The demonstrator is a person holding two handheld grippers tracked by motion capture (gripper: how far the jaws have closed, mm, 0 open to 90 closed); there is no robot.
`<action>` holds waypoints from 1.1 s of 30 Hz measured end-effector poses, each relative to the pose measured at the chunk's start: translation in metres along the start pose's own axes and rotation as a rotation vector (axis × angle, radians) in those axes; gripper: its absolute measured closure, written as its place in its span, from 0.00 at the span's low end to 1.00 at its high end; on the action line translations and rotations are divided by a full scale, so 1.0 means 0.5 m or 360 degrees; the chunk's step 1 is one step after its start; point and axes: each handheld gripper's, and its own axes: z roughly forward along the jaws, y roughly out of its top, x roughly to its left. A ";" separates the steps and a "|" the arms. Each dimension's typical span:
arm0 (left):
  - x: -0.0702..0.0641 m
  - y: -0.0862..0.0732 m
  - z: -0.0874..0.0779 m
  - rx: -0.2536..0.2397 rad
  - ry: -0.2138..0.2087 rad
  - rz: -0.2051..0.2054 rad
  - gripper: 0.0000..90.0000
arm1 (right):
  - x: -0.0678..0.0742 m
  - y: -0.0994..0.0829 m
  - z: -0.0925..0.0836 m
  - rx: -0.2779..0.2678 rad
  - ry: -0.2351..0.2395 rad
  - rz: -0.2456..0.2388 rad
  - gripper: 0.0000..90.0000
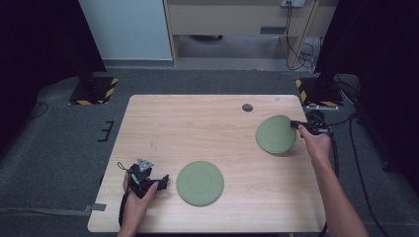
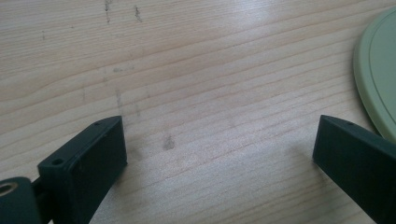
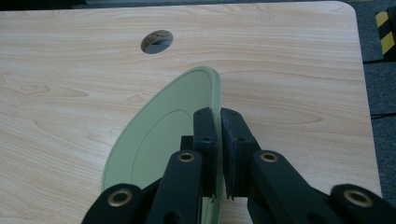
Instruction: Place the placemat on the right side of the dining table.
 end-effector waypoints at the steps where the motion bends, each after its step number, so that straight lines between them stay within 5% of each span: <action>1: 0.001 0.000 0.000 0.0000 0.0000 -0.0002 0.03 | -0.001 0.000 0.001 0.0001 -0.0004 0.0002 0.95; 9: 0.004 -0.001 -0.001 0.0000 0.0007 -0.0008 0.03 | -0.018 -0.010 0.016 0.0029 -0.0042 -0.0008 0.95; 22: 0.004 -0.002 -0.001 -0.0004 0.0022 -0.0014 0.03 | -0.074 -0.044 0.037 0.0023 -0.0049 0.0096 0.94; 33: 0.004 -0.002 -0.001 -0.0004 0.0023 -0.0009 0.03 | -0.080 -0.050 0.045 0.0034 -0.0082 0.0089 0.94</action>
